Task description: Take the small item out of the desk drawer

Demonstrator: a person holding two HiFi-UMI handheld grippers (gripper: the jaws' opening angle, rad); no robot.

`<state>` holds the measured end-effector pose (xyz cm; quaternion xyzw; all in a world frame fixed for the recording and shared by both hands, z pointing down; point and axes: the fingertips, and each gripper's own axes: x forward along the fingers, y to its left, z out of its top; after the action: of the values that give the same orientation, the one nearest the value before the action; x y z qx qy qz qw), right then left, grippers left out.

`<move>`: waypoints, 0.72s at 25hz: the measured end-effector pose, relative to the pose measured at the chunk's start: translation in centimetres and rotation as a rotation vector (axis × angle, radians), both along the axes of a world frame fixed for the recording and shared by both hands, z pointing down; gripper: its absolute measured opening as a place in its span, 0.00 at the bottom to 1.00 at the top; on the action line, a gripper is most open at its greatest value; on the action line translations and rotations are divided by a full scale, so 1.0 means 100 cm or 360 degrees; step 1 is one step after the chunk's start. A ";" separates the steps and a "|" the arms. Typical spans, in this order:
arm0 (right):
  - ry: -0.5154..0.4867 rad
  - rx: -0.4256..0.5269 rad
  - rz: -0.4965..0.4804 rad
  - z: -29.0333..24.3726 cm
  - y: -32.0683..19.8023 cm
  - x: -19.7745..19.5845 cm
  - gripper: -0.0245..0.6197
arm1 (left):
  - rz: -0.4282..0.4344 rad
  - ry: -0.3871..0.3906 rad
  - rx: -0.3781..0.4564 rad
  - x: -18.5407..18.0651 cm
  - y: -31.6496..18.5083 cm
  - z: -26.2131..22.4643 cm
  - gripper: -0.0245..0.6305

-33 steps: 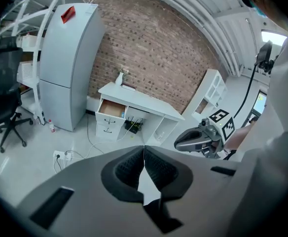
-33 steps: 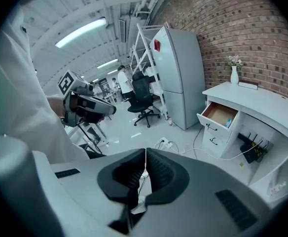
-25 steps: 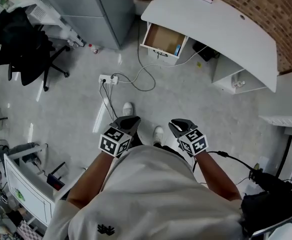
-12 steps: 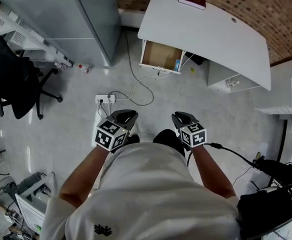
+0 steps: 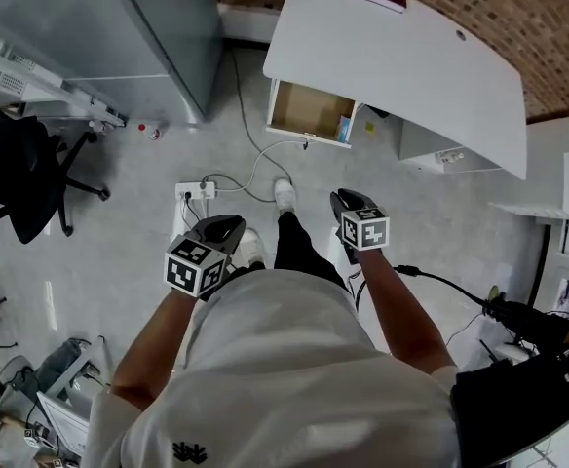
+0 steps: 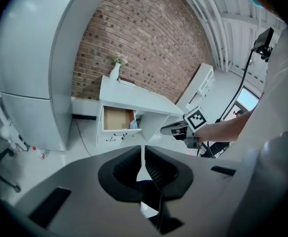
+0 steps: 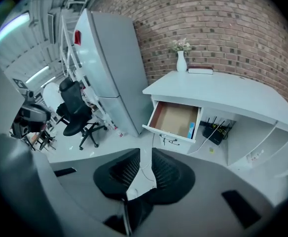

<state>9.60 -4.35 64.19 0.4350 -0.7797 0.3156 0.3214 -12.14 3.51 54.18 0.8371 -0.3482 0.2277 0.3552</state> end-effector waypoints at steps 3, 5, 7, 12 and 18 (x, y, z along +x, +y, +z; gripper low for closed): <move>0.0044 -0.0046 0.0073 0.022 -0.054 0.020 0.20 | -0.0025 -0.0017 -0.0034 0.010 -0.036 -0.003 0.07; 0.0069 -0.0075 0.0123 0.041 -0.092 0.040 0.21 | -0.0013 -0.0032 -0.0039 0.023 -0.062 -0.006 0.07; 0.0108 -0.0102 0.0168 0.062 -0.130 0.060 0.23 | -0.0009 -0.0058 -0.0047 0.035 -0.089 -0.006 0.07; 0.0170 -0.0196 0.0279 0.112 -0.203 0.094 0.26 | -0.0020 -0.0091 -0.0098 0.055 -0.147 0.000 0.07; 0.0146 -0.0334 0.0386 0.168 -0.256 0.107 0.31 | -0.0012 -0.0149 -0.0154 0.070 -0.199 0.013 0.07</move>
<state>20.29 -29.91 80.94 0.5038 -0.6688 0.4115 0.3599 -5.18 -16.35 55.50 0.8061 -0.3562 0.2817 0.3795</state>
